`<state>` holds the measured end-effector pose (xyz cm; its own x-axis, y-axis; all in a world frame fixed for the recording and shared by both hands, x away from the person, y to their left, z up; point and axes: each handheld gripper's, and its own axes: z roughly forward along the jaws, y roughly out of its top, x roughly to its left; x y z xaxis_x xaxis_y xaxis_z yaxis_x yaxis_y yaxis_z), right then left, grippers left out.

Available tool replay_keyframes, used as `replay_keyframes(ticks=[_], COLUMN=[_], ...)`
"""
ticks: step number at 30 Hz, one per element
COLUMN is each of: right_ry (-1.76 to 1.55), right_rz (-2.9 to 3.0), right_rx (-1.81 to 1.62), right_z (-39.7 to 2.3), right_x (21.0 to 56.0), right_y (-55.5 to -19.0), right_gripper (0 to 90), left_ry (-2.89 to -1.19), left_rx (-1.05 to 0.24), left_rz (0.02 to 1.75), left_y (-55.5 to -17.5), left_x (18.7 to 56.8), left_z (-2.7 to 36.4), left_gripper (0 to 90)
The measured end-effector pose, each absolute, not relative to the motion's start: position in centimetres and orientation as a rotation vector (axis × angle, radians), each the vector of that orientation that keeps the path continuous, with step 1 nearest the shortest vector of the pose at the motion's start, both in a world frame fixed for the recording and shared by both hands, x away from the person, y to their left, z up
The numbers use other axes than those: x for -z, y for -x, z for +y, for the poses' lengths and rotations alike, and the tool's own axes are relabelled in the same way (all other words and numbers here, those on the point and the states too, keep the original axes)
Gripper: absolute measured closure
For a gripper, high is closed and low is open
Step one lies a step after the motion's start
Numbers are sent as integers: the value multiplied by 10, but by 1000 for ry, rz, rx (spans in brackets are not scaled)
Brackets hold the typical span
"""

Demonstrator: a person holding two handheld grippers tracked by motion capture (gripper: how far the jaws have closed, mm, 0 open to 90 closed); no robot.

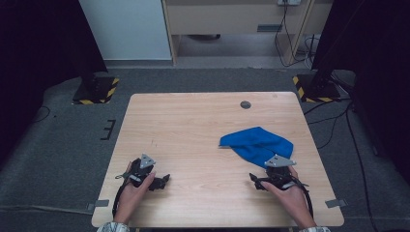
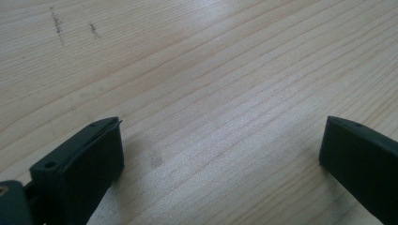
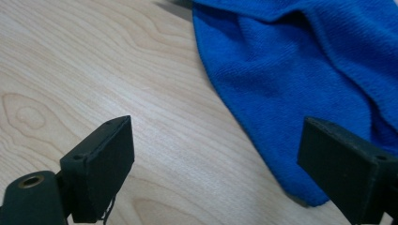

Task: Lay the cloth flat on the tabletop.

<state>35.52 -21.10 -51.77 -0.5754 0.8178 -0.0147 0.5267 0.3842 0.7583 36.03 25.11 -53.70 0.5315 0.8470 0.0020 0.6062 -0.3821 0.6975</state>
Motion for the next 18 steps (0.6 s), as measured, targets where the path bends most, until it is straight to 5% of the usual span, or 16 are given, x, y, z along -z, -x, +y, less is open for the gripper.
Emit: replay_keyframes(ticks=[18], right_ry=[-1206], right_rz=[2230], right_rx=[-1027], right_z=[-217], right_x=[493], right_y=[-386], right_gripper=[190], left_ry=[-2121], left_rx=[-478], left_rz=[1174], left_y=[-360], left_x=[537], left_z=[251], left_gripper=[0])
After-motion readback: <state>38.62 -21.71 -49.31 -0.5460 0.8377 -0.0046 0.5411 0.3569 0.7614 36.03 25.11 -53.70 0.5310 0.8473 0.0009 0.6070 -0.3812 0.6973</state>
